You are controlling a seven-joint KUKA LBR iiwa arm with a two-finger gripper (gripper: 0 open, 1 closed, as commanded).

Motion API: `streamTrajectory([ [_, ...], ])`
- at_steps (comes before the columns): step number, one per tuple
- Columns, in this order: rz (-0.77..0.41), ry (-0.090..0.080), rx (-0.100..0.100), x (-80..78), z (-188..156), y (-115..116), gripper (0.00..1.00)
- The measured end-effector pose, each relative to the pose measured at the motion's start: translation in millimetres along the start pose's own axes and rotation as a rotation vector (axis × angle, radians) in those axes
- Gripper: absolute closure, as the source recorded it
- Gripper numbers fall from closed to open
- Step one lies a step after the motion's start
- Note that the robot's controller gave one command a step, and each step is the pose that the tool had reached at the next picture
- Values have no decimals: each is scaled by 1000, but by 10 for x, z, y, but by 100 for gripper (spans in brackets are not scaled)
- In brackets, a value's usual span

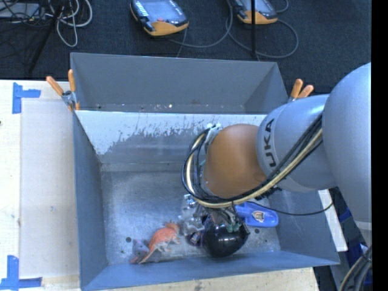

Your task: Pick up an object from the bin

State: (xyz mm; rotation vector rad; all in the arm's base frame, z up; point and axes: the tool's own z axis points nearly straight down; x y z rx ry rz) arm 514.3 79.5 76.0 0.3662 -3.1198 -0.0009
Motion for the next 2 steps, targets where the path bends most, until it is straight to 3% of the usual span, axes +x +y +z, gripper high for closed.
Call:
streamTrajectory([
  [2, 4, 0, 0, 1, 0, -3, 100],
])
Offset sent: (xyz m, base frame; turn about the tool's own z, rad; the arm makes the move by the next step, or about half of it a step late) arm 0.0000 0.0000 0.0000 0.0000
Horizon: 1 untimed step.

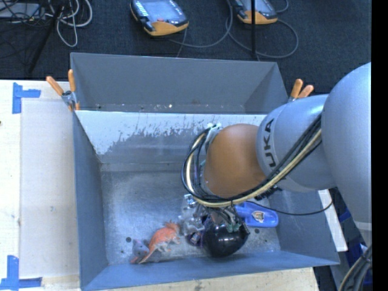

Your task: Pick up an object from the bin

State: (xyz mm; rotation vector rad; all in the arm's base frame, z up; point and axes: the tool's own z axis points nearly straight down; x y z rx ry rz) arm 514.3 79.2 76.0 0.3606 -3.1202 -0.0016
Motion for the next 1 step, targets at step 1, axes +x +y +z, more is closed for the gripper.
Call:
streamTrajectory([
  [1, 0, 0, 0, 0, 0, 0, 100],
])
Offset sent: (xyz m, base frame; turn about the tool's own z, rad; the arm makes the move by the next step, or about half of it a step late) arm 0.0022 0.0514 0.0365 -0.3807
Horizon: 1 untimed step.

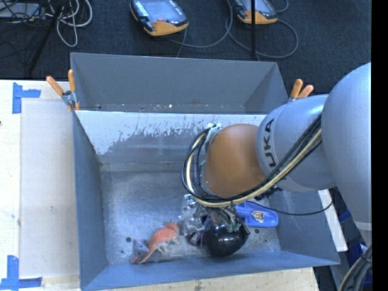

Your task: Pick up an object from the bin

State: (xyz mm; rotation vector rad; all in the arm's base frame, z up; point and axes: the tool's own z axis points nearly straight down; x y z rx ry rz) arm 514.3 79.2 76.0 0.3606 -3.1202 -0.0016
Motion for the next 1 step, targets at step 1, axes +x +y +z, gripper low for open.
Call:
streamTrajectory([
  [1, -378, -1, 0, -142, -361, 500, 100],
])
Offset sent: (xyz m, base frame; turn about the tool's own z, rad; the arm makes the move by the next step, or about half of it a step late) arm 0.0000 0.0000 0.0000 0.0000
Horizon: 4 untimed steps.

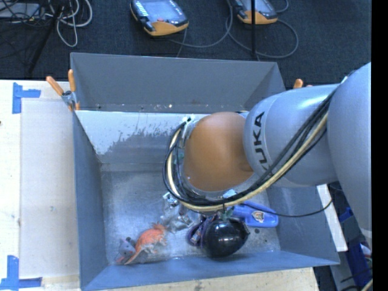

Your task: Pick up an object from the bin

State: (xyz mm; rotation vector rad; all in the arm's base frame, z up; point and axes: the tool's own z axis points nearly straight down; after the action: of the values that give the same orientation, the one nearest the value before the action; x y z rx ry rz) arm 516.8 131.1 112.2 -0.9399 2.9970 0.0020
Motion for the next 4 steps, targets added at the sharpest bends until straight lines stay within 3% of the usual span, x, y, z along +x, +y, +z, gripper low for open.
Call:
streamTrajectory([
  [1, 1, 0, 0, 1, 0, -3, 100],
  [3, -22, 3, -1, -51, -514, 37, 100],
  [4, -19, 1, 0, -68, -694, 42, 0],
])
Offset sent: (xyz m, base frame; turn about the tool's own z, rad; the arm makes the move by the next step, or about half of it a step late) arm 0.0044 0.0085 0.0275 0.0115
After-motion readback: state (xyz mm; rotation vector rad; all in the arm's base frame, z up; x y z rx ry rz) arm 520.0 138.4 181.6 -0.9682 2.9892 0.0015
